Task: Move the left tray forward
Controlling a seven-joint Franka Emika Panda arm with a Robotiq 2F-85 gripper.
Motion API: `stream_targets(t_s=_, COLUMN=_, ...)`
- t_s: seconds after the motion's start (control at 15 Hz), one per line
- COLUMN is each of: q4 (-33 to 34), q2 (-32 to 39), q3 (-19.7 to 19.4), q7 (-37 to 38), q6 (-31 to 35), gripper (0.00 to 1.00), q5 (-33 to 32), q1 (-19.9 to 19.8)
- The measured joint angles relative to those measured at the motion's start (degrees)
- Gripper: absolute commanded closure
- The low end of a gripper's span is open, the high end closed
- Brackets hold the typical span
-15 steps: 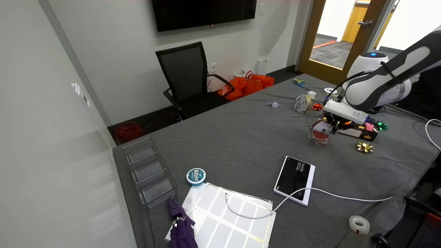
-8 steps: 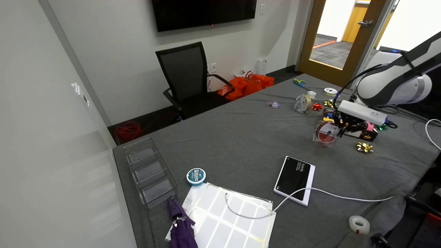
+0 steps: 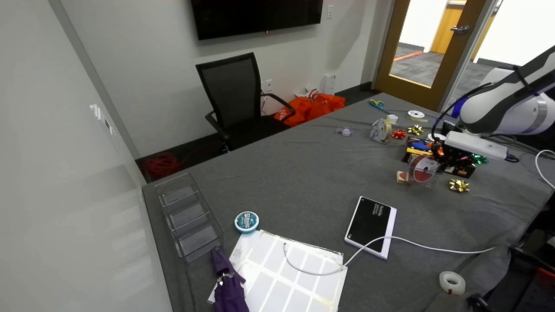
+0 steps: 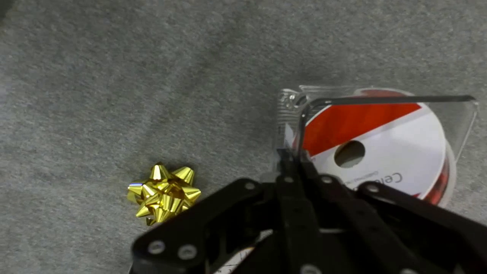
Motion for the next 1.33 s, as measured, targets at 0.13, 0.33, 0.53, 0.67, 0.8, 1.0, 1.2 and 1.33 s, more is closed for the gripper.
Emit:
stream_targets(t_s=0.13, q4=-0.3, q2=0.6, q3=-0.2, q7=-3.6, q6=0.7, gripper=0.99, q5=0.3, q1=-1.3)
stream_targets(t_s=0.33, q4=-0.5, q2=1.0, q3=-0.2, q7=-8.5, q6=1.4, gripper=0.99, q5=1.5, q1=-2.9)
stream_targets(t_s=0.53, q4=-0.6, q2=1.1, q3=-0.2, q7=-11.8, q6=2.0, gripper=0.99, q5=2.5, q1=-4.1)
stream_targets(t_s=0.67, q4=-0.6, q2=1.4, q3=-0.2, q7=-13.6, q6=3.1, gripper=0.99, q5=3.5, q1=-4.6)
stream_targets(t_s=0.8, q4=-0.6, q2=2.3, q3=0.2, q7=-15.4, q6=5.6, gripper=0.99, q5=5.3, q1=-5.0)
stream_targets(t_s=1.0, q4=-0.4, q2=4.2, q3=1.4, q7=-17.7, q6=9.3, gripper=0.99, q5=8.0, q1=-5.5)
stream_targets(t_s=1.2, q4=-0.2, q2=5.4, q3=2.5, q7=-19.5, q6=11.1, gripper=0.89, q5=9.4, q1=-6.5)
stream_targets(t_s=1.33, q4=-0.1, q2=5.4, q3=3.1, q7=-20.5, q6=11.8, gripper=0.74, q5=10.0, q1=-7.3)
